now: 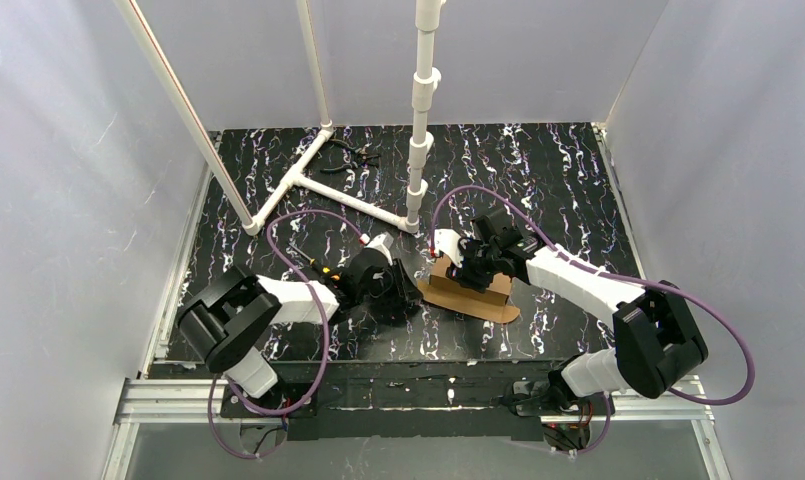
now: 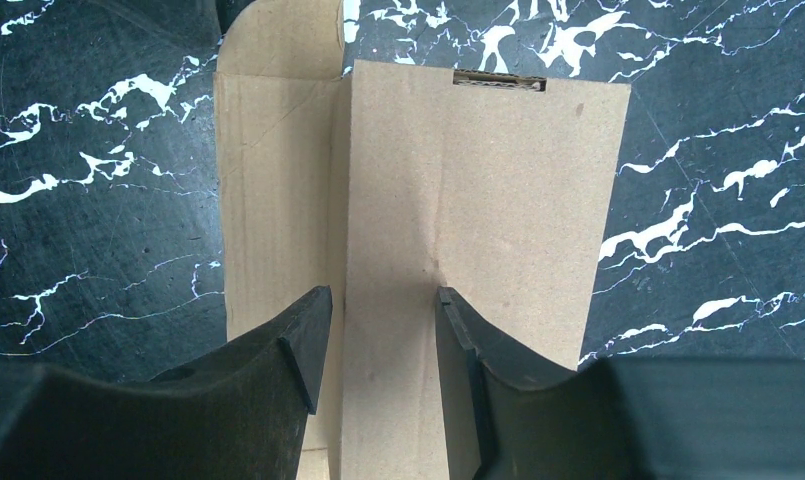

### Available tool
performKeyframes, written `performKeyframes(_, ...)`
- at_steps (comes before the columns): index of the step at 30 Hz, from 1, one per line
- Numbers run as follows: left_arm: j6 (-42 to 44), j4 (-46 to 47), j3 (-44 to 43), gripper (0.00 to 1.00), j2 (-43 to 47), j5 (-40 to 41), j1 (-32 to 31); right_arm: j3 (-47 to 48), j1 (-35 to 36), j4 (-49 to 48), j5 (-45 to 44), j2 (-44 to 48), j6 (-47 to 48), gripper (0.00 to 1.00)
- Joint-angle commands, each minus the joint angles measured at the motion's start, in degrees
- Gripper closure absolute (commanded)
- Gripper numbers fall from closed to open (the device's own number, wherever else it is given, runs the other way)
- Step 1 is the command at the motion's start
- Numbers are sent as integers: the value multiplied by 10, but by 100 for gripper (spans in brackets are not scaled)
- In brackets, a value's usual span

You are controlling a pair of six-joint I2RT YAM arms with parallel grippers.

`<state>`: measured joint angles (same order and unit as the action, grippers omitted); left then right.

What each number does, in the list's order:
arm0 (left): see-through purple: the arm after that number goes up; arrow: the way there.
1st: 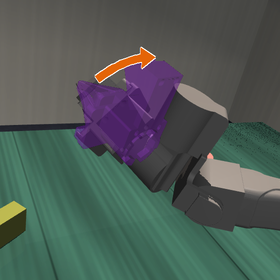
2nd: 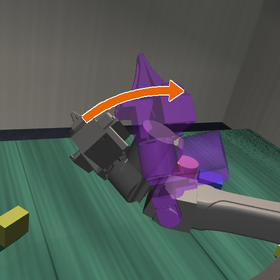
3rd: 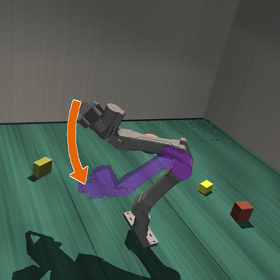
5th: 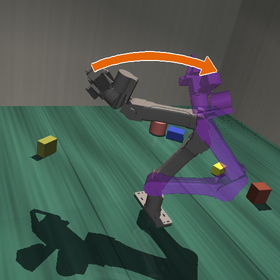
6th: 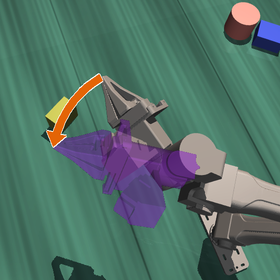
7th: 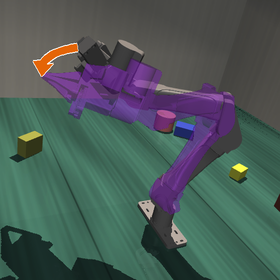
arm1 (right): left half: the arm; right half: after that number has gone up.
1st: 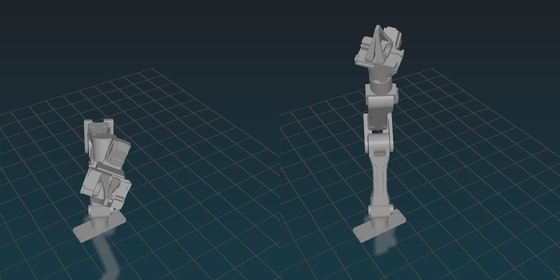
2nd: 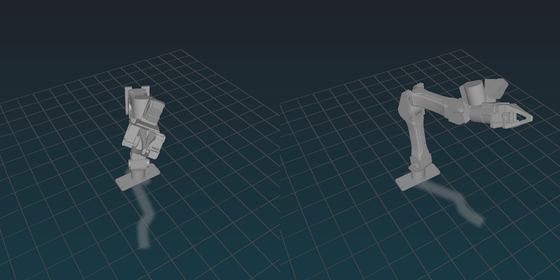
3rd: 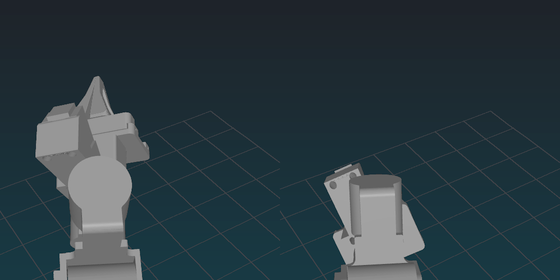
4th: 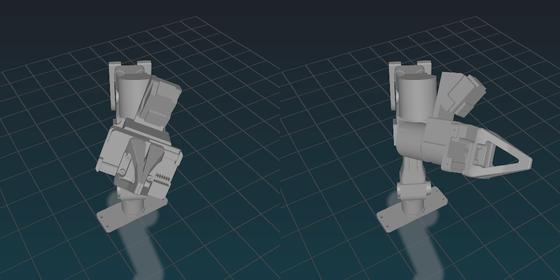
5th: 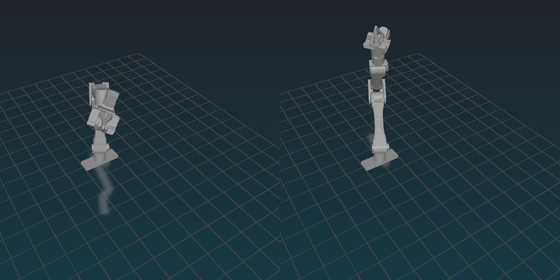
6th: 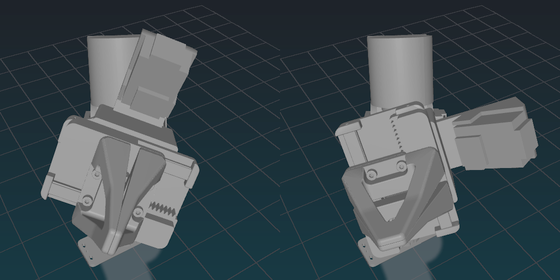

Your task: Fold the paper box

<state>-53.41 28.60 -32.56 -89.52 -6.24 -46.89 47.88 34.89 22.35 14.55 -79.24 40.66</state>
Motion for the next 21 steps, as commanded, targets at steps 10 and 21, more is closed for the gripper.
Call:
performKeyframes(10,-23,33,-33,82,-66,-3,-1,-5,2,6,12,-18,-9,50)
performKeyframes(21,-10,49,-17,80,-42,3,-2,-5,3,6,13,-21,-9,50)
